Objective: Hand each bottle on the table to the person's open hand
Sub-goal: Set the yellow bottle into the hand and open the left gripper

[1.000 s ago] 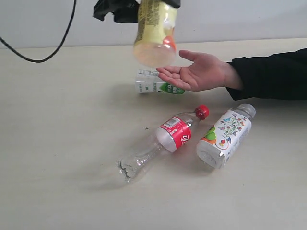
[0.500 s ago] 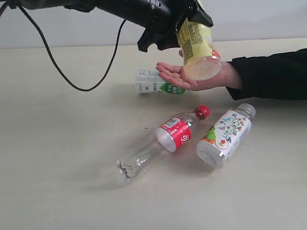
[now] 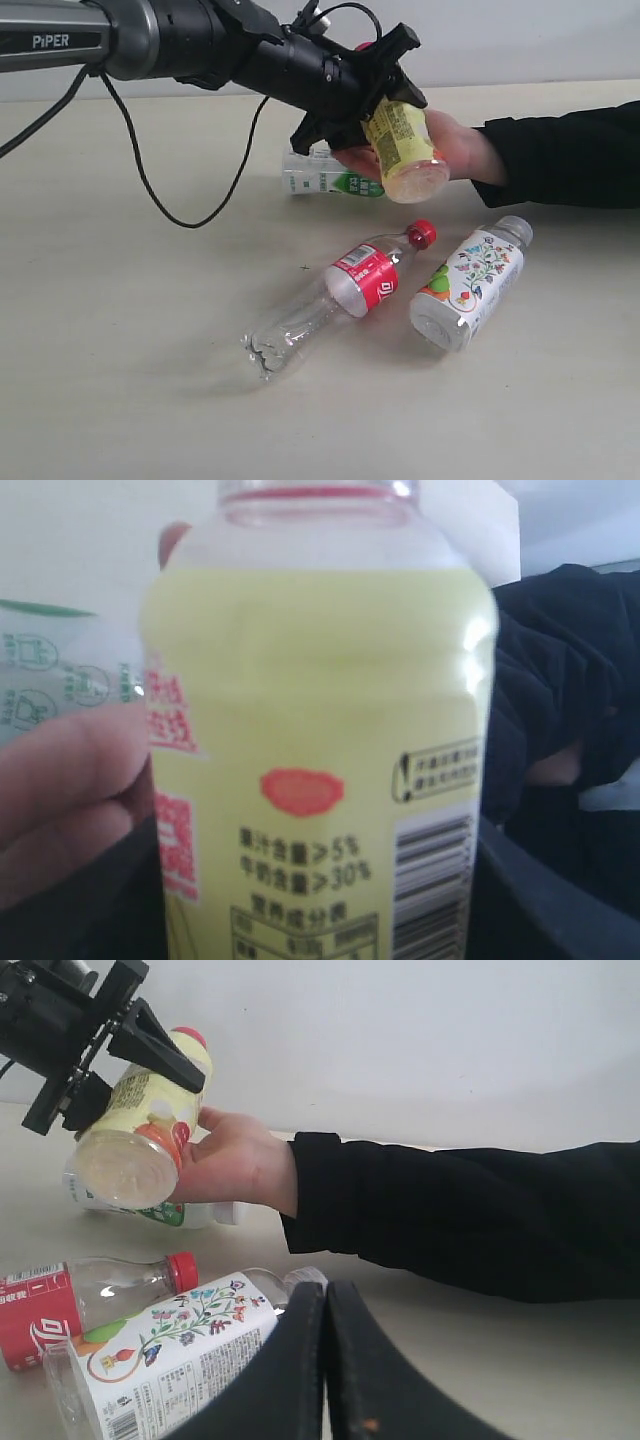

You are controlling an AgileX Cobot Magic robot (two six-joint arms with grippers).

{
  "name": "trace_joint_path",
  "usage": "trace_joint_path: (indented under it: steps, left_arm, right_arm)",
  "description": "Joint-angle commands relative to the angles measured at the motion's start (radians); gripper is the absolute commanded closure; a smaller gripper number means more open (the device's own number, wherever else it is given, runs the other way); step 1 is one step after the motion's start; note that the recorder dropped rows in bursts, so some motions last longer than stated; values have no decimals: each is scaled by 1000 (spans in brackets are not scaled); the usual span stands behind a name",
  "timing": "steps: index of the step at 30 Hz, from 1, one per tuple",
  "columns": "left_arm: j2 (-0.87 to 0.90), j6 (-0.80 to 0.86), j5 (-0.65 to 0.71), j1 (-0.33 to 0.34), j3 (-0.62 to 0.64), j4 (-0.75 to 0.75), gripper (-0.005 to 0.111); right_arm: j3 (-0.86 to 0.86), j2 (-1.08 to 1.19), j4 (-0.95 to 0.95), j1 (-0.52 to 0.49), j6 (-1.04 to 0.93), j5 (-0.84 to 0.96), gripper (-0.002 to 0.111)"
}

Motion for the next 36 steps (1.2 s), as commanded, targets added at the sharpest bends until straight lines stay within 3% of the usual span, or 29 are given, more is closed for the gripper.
trace_joint_path:
  steps: [1, 8, 16, 25, 36]
  left_arm:
    - [3, 7, -28, -1, -9, -15, 93]
    - [3, 7, -47, -1, -9, -15, 50]
    - [3, 59, -58, -1, -9, -8, 23]
    - [-10, 86, 25, 22, -9, -6, 17]
    - [-59, 171, 274, 109, -9, 44, 17]
  right_arm:
    - [5, -6, 5, -3, -4, -5, 108]
    - [5, -6, 5, -3, -4, -5, 108]
    - [5, -6, 5, -3, -4, -5, 108]
    - [5, -6, 5, -3, -4, -5, 108]
    - [5, -6, 5, -3, -4, -5, 108]
